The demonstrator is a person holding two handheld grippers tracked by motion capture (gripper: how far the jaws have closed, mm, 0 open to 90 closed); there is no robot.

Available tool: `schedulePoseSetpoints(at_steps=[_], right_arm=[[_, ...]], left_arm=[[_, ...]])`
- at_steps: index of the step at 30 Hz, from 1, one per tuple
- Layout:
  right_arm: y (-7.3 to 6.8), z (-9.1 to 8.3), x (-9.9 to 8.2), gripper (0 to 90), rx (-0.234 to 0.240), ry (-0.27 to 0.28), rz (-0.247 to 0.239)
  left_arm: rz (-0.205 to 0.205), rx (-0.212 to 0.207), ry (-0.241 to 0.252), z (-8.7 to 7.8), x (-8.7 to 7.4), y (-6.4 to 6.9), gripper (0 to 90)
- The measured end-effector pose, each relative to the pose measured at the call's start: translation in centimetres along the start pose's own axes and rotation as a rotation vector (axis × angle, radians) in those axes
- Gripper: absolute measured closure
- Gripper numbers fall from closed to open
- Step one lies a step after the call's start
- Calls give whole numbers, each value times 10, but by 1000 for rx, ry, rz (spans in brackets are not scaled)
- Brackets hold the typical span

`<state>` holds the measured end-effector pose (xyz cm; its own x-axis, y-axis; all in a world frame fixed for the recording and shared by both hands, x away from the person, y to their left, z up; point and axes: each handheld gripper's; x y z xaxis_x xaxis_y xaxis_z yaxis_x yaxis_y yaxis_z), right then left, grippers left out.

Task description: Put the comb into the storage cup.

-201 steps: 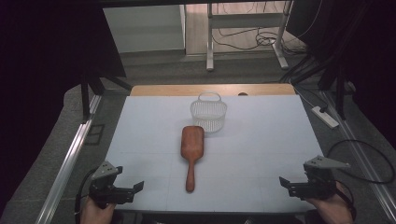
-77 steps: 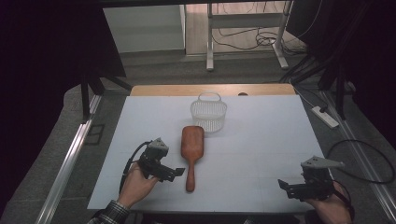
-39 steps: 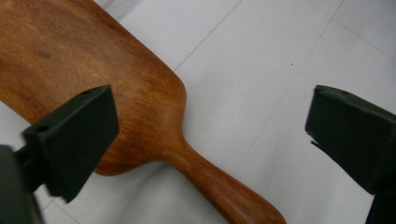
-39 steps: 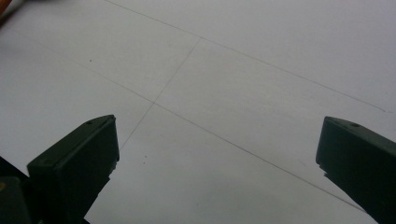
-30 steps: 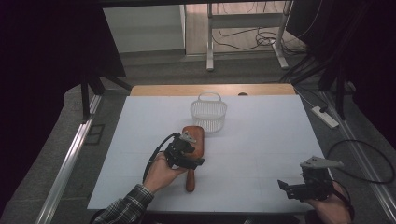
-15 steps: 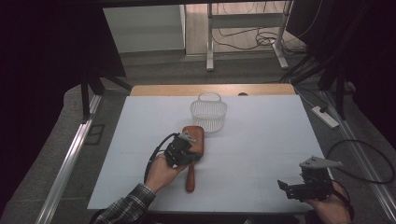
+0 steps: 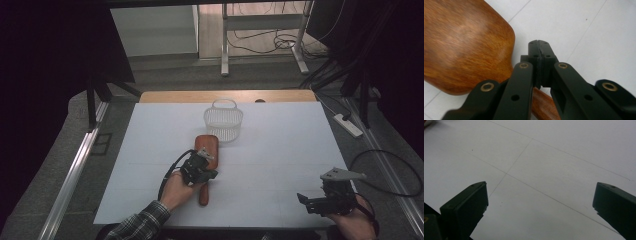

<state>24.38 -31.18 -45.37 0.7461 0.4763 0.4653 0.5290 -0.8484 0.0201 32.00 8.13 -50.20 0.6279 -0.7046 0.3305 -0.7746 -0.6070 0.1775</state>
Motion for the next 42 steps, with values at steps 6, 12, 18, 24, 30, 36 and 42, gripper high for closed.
schedulePoseSetpoints(at_steps=[6, 12, 18, 24, 30, 36, 42], right_arm=[[0, 0, 0, 1, -1, 1, -2], [0, 0, 0, 1, -1, 2, -4], [0, 0, 0, 2, -2, 0, -5], [-1, 0, 0, 3, -3, -1, -6], [-1, 0, 0, 5, -3, -2, -9], [-1, 0, 0, 6, -4, -3, -9], [-1, 0, 0, 7, -6, -3, -12]], left_arm=[[-10, 0, -34, 7, -3, 0, 888], [-19, -5, -45, 8, -8, 0, 889], [-42, -3, -57, 4, -15, -4, 889], [-76, -8, -56, -1, -24, -13, 889], [-97, -13, -57, -6, -30, -20, 889], [-108, -6, -64, -9, -34, -26, 890], [-127, 18, -76, -12, -36, -32, 889]])
Point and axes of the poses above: each handheld gripper's, and its own axes: z roughly forward along the jaws, x roughly out of its top, y roughly to its right, and after that the axes turned 14 degrees about -y, right-handed
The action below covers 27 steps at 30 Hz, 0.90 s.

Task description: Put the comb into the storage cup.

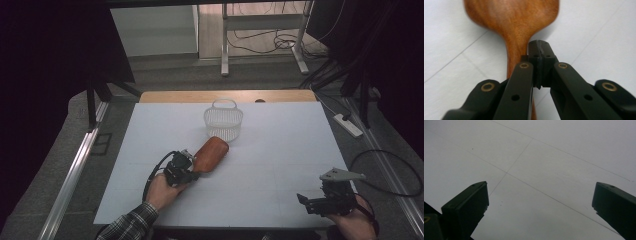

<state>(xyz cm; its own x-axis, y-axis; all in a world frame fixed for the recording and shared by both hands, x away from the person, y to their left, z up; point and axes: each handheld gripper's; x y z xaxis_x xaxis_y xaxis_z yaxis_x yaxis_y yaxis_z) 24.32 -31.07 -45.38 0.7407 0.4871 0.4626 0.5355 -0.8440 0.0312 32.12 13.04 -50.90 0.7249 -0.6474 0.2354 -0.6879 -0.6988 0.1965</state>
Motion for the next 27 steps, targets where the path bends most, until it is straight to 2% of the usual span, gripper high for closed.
schedulePoseSetpoints(at_steps=[5, 12, 16, 20, 23, 25, 27], right_arm=[[0, 0, 0, 7, -2, -2, -1], [0, 0, 0, 7, -4, -3, 0], [0, 0, 0, 7, -5, -4, 0], [-1, 0, 0, 7, -6, -6, -1], [-1, 0, 0, 7, -7, -7, -1], [-1, 1, 0, 7, -6, -7, -2], [-1, 1, 0, 7, -6, -7, -1]], left_arm=[[-11, -9, -3, -1, -1, -4, 889], [3, -17, 6, -4, -2, 0, 888], [9, -2, 71, -19, -6, 5, 886], [2, -1, 90, -25, -9, 3, 882], [-12, 1, 95, -28, -10, 1, 796], [-26, 5, 94, -30, -10, -1, 770], [-41, 2, 98, -32, -11, -3, 696]])
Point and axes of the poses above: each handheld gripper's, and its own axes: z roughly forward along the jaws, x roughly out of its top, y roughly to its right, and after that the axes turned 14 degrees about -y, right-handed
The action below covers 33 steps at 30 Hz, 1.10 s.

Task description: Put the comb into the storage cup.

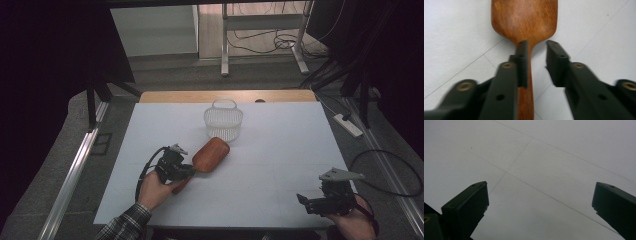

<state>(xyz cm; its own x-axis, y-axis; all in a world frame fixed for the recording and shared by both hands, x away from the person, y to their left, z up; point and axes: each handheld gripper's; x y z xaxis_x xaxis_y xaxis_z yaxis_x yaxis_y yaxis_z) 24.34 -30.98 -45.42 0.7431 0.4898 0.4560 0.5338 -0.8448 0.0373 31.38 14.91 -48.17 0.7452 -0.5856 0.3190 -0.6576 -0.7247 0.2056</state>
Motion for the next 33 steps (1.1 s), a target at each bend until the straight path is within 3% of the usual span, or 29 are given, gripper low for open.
schedulePoseSetpoints(at_steps=[8, 14, 18, 23, 27, 33], right_arm=[[0, 0, 0, 7, -2, -2, -1], [0, 0, 0, 7, -2, -5, -2], [0, 0, 0, 7, -3, -6, -3], [0, 1, 0, 6, -1, -8, -3], [0, 1, 0, 6, -1, -8, -3], [0, 1, 1, 6, -1, -11, -3]], left_arm=[[-16, 46, 22, -4, 1, -2, 383], [-38, 26, 19, -3, 4, -8, 137], [-46, 7, 16, -1, 6, -11, 39], [-43, 16, 18, 1, 7, -12, 0], [-24, -6, 23, 2, 8, -12, 0], [13, 11, -5, 15, 10, -10, 0]])
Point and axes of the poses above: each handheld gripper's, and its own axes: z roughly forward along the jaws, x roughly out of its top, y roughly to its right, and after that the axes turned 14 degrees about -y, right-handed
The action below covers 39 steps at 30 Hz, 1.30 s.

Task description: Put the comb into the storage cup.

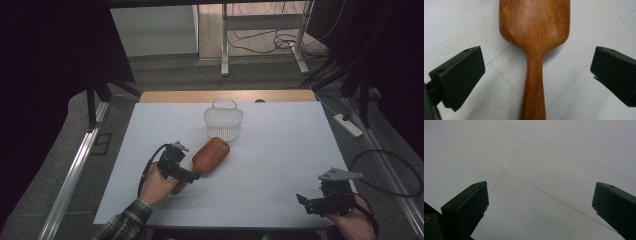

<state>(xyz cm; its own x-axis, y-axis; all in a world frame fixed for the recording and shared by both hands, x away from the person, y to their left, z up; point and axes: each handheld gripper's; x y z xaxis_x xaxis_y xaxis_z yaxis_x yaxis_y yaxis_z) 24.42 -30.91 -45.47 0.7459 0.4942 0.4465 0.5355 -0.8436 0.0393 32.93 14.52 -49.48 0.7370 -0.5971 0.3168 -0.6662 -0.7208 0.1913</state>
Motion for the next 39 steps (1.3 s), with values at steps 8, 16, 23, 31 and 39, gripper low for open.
schedulePoseSetpoints(at_steps=[8, 16, 23, 31, 39], right_arm=[[0, 0, 0, 5, 3, -1, -1], [0, 0, 0, 5, 4, -2, -3], [0, 0, 0, 5, 4, -2, -5], [0, 0, 0, 5, 4, -2, -7], [-1, 0, 0, 5, 3, -3, -9]], left_arm=[[16, 2, -42, 20, 3, 1, 0], [22, -8, -77, 29, 6, 0, 0], [1, -36, -74, 26, 7, -2, 0], [16, 10, -88, 25, 6, 0, 131], [23, 19, -93, 24, 6, 1, 448]])
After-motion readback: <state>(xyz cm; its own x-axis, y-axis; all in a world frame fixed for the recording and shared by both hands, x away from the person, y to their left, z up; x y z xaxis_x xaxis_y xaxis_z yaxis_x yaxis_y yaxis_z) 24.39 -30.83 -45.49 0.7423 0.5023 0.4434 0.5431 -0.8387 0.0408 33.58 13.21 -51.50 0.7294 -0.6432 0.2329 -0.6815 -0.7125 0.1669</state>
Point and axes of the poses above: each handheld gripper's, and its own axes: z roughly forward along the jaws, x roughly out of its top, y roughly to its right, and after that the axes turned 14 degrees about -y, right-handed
